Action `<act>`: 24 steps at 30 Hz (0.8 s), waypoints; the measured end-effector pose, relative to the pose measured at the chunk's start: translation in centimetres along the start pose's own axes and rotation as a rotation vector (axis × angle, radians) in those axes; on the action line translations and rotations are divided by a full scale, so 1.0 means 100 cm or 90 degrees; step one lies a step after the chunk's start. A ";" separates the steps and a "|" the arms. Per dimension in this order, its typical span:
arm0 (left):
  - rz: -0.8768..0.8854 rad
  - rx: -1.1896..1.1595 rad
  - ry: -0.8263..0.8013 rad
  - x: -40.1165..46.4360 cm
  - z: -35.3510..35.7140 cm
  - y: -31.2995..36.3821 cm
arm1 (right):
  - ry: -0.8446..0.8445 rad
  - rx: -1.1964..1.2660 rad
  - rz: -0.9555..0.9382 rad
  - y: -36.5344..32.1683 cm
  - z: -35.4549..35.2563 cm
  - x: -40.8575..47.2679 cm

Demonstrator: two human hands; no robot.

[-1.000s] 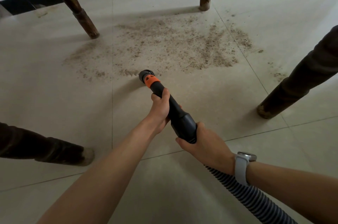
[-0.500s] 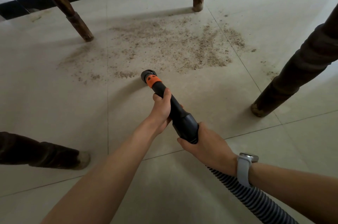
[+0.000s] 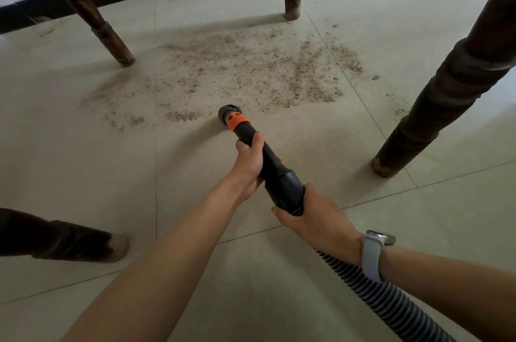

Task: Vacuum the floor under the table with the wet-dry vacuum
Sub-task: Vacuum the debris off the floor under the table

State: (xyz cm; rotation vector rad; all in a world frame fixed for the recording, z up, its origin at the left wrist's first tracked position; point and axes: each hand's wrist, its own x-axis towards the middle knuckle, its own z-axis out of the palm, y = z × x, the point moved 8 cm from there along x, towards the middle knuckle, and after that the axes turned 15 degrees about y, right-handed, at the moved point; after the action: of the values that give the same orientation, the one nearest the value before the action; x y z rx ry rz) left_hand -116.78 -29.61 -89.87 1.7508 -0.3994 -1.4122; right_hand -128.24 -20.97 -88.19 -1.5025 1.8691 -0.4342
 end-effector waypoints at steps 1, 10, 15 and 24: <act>-0.001 0.002 -0.001 0.000 0.002 0.000 | 0.002 0.000 0.001 0.001 -0.002 0.000; -0.008 0.004 -0.007 -0.005 0.019 -0.003 | 0.010 -0.017 0.007 0.011 -0.012 0.001; -0.010 0.013 -0.018 -0.009 0.028 -0.005 | 0.015 -0.014 0.020 0.017 -0.017 -0.001; -0.005 0.048 -0.045 -0.019 0.042 -0.010 | 0.035 -0.027 0.044 0.030 -0.023 -0.007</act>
State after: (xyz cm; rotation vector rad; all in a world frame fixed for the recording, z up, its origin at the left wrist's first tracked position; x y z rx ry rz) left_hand -121.50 -29.37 -89.47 1.7684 -0.4903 -1.4848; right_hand -131.86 -19.81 -88.28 -1.4617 1.9775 -0.4096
